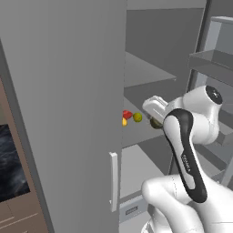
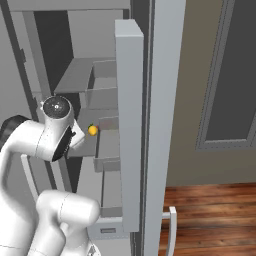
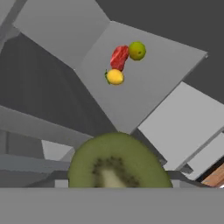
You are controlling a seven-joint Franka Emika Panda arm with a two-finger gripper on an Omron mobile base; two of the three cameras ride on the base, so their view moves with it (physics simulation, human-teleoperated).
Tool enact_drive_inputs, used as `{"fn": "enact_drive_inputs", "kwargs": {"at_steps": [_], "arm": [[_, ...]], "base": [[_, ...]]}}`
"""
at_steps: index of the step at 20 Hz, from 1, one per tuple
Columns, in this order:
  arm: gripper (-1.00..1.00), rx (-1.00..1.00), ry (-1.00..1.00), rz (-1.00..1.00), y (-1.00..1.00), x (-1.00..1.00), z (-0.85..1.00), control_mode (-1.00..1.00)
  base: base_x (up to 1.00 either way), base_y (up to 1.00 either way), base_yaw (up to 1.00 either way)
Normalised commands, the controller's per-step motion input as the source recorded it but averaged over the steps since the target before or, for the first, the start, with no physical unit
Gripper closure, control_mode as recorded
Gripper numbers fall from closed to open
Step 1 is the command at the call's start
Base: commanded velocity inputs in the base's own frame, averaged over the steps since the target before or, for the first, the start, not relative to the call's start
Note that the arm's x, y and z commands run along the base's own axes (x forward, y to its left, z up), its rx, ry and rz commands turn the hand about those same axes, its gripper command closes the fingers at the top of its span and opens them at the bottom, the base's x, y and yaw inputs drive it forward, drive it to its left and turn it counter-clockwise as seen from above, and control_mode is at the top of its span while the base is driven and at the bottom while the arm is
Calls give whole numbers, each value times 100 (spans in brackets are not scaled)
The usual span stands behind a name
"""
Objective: Take the kiwi and lemon from the highest rack and move them to the second highest rack where the steak and pear are located, to maximize freezer space. Close the freezer door after rearranging.
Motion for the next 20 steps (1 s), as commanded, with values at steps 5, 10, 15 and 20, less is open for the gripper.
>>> {"fn": "enact_drive_inputs", "kwargs": {"at_steps": [5,10,15,20], "arm": [[100,-6,16,-1,-3,29,-51,-100],[100,-4,5,-11,0,57,-50,-100],[100,-1,1,-2,-1,67,-52,-100],[100,0,7,0,0,78,-45,-100]], "base": [[0,0,0],[0,0,0],[0,0,0],[0,0,0]]}}
